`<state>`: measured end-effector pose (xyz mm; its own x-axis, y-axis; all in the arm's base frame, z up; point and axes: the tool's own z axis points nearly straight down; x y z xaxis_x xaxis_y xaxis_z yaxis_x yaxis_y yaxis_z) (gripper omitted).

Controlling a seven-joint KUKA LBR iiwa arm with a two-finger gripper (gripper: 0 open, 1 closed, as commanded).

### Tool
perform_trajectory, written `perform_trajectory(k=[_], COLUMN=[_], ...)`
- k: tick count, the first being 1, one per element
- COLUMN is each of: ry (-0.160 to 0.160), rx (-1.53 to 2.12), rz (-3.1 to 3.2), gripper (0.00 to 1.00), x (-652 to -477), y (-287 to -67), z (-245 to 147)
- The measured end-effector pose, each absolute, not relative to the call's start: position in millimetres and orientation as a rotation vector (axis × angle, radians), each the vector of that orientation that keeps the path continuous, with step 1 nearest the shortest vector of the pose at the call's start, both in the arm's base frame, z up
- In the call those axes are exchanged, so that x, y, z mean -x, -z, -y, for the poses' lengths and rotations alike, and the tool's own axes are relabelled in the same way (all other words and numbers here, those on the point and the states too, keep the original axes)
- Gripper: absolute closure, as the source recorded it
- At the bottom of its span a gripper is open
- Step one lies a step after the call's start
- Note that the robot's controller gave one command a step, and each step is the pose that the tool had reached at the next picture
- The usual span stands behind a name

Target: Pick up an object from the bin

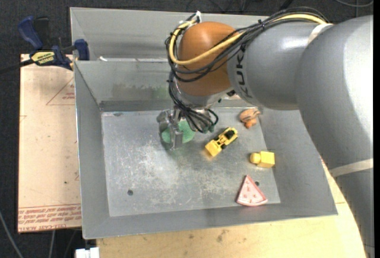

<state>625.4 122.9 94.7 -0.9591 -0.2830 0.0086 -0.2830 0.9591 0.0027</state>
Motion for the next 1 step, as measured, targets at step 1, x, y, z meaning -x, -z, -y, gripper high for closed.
perform_trajectory(k=[1], ry=[0.002], rx=[-0.449], rz=[3.111], gripper=[1.00], x=[-627.9], y=[-118.0], z=[-123.5])
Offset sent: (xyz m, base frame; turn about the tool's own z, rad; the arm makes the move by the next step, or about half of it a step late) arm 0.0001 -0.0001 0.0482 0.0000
